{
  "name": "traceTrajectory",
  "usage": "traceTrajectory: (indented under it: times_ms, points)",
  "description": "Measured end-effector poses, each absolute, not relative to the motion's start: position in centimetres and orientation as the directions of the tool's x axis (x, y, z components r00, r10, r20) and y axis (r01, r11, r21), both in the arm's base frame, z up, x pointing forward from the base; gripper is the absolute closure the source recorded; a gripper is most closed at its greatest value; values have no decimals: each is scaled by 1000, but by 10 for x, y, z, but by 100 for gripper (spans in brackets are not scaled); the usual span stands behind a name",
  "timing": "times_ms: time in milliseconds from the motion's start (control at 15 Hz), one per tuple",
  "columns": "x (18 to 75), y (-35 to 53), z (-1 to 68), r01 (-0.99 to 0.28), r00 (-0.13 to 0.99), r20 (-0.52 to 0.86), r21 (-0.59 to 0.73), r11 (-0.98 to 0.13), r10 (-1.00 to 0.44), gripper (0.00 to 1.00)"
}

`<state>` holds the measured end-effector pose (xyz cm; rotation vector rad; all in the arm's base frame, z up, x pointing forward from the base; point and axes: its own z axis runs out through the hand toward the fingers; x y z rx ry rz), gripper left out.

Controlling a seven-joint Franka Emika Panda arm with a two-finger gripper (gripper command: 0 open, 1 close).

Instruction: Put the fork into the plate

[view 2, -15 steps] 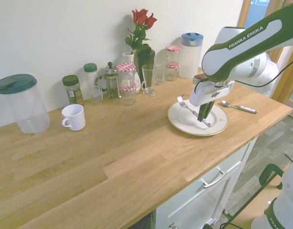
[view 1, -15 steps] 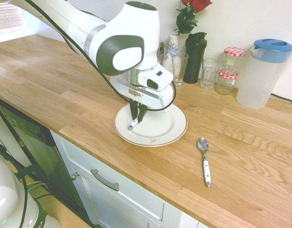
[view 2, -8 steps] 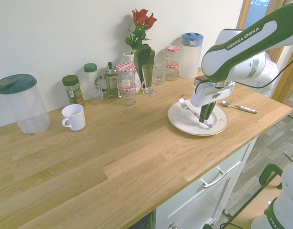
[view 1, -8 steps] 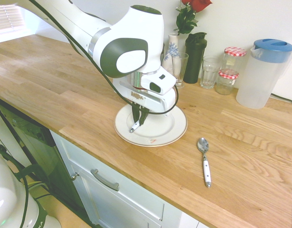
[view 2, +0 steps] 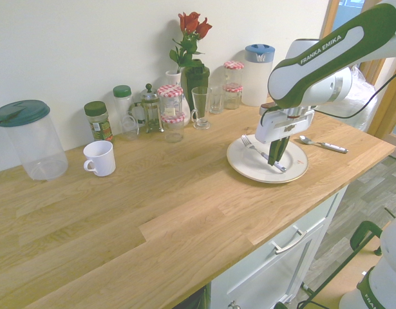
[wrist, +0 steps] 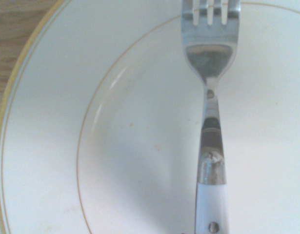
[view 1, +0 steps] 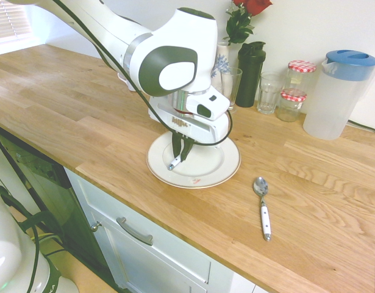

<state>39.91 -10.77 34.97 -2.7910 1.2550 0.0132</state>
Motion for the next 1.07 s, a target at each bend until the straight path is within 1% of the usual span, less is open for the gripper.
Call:
traceTrajectory:
  times_ms: [733, 1067]
  points:
    - [403, -108, 354, -747, 664, -34, -74, -661, -747, 0]
    - [395, -116, 381, -777, 621, 16, -116, -618, -784, 0]
